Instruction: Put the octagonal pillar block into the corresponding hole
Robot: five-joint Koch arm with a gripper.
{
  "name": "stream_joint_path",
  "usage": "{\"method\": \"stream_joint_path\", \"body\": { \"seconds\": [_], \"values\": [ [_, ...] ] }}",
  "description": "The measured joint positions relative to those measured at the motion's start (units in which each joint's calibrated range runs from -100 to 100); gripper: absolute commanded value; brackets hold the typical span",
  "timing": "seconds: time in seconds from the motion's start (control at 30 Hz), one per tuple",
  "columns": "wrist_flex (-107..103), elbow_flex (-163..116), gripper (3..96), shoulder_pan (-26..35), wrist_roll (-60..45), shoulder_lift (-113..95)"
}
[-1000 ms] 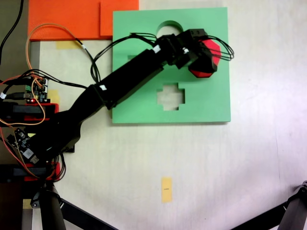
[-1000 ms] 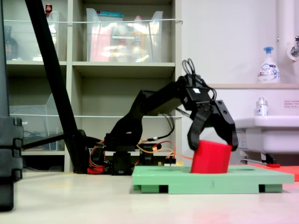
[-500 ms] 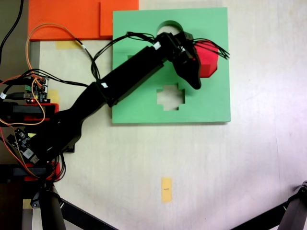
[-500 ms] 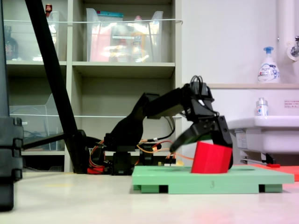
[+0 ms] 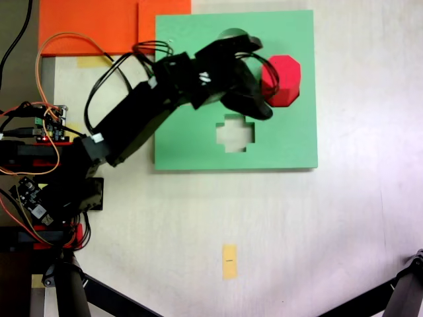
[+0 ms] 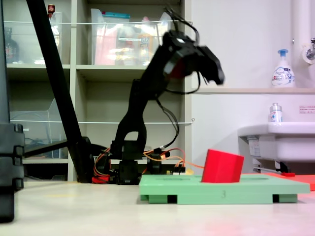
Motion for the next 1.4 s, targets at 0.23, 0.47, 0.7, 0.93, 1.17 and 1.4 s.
{"method": "stream_joint_path", "body": {
  "seconds": [0.23, 0.47, 0.7, 0.93, 1.17, 1.4],
  "values": [
    [-1.86, 0.1, 78.9, 0.29, -0.83, 7.93],
    [5.87, -0.1, 79.1, 2.1, 0.05, 31.33],
    [11.65, -0.1, 79.1, 2.49, 1.12, 42.13],
    [11.55, -0.1, 79.1, 2.05, 1.07, 44.32],
    [5.29, -0.1, 79.1, 0.44, -0.24, 44.19],
    [3.72, -0.1, 78.9, 0.24, -1.07, 43.91]
  ]
}}
